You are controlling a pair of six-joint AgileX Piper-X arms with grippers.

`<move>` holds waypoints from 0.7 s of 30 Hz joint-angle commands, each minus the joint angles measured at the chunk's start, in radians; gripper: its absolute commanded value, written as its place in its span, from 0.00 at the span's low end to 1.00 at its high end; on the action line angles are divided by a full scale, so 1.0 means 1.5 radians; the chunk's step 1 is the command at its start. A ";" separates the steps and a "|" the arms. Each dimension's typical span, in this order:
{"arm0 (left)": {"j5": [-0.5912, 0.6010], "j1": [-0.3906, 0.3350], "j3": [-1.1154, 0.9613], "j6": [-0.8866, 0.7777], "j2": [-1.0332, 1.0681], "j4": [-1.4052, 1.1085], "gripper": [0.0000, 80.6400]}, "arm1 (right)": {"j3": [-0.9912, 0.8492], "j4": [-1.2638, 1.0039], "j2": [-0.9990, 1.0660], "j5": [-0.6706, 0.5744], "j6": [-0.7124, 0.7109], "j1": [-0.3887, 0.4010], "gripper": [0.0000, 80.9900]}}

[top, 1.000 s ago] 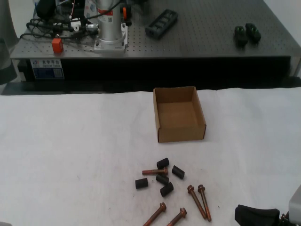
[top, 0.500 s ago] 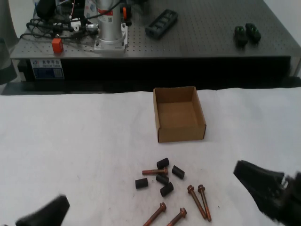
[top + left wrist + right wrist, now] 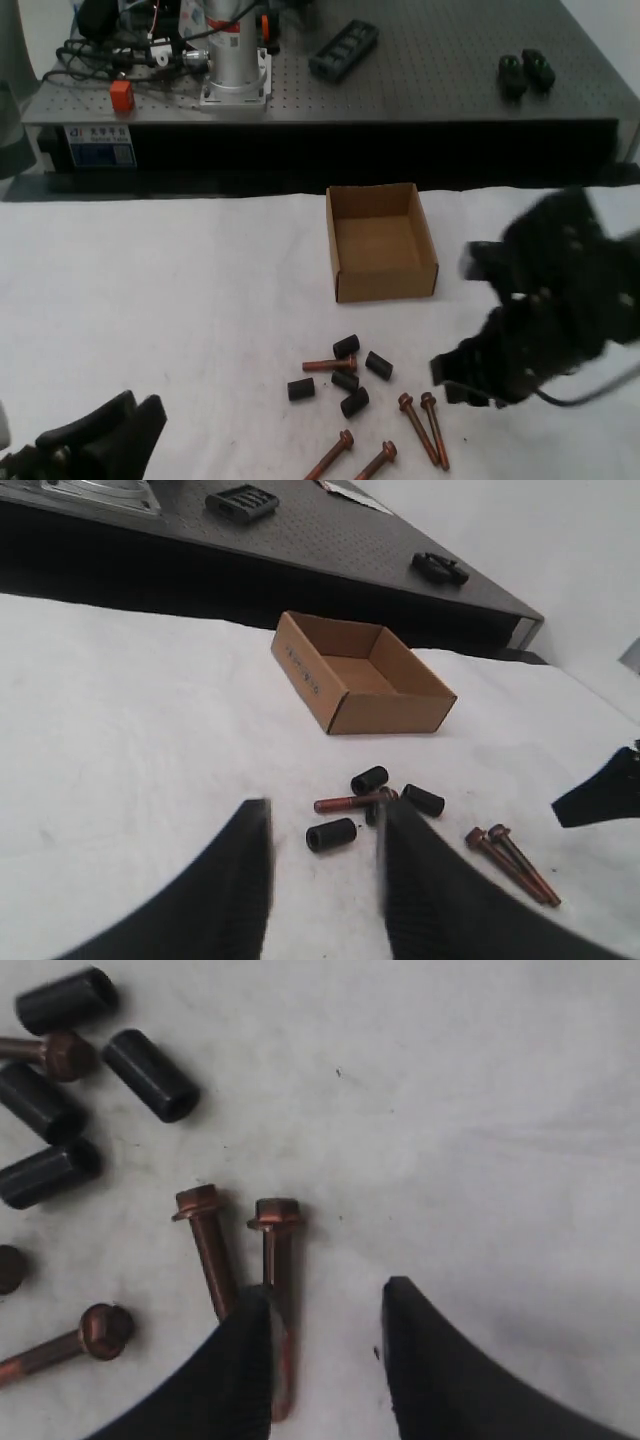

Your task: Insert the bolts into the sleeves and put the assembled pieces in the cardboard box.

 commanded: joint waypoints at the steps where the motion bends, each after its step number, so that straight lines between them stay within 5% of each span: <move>1: 0.017 -0.001 -0.020 0.025 0.033 -0.012 0.33 | -0.028 0.014 0.032 0.002 -0.013 0.019 0.34; 8: 0.082 -0.001 -0.028 0.027 0.095 -0.012 0.33 | -0.050 0.017 0.095 0.058 -0.017 0.061 0.34; 21: 0.131 -0.001 -0.029 0.027 0.127 -0.012 0.33 | -0.050 0.034 0.102 0.092 -0.027 0.063 0.31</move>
